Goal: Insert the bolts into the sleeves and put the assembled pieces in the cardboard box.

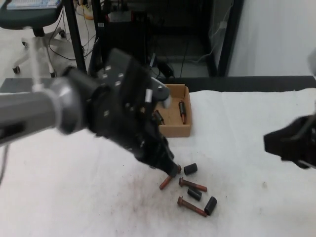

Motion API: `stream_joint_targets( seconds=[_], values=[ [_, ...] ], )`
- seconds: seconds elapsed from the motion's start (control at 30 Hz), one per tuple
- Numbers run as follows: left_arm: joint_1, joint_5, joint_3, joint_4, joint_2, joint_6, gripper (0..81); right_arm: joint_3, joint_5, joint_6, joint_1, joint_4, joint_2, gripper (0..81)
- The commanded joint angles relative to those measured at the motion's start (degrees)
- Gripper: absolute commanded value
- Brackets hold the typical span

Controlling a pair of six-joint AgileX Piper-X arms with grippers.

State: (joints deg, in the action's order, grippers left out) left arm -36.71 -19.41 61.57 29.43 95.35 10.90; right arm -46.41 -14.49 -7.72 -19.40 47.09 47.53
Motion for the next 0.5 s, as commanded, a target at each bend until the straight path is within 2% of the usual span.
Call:
stream_joint_targets(
  seconds=[0.0,0.13,0.27,0.33,0.47],
  values=[
    [-1.1,0.8,5.3,4.9,1.7,5.0,15.9,2.4,2.8,-0.2,0.2,2.9,-6.1,0.5],
    [-2.6,7.3,9.5,10.2,6.1,8.9,19.8,3.6,7.9,0.0,0.2,6.5,-8.6,0.5],
    [-2.9,7.3,10.5,10.2,8.7,8.7,35.9,3.7,8.2,-0.1,0.2,9.9,-9.9,0.5],
    [-3.0,9.0,10.4,9.9,9.4,8.0,40.9,3.7,8.2,-0.1,0.2,10.2,-10.3,0.5],
    [-3.0,14.5,10.4,7.6,10.7,8.4,41.5,3.7,8.2,-0.1,0.2,10.6,-11.0,0.5]
  ],
)
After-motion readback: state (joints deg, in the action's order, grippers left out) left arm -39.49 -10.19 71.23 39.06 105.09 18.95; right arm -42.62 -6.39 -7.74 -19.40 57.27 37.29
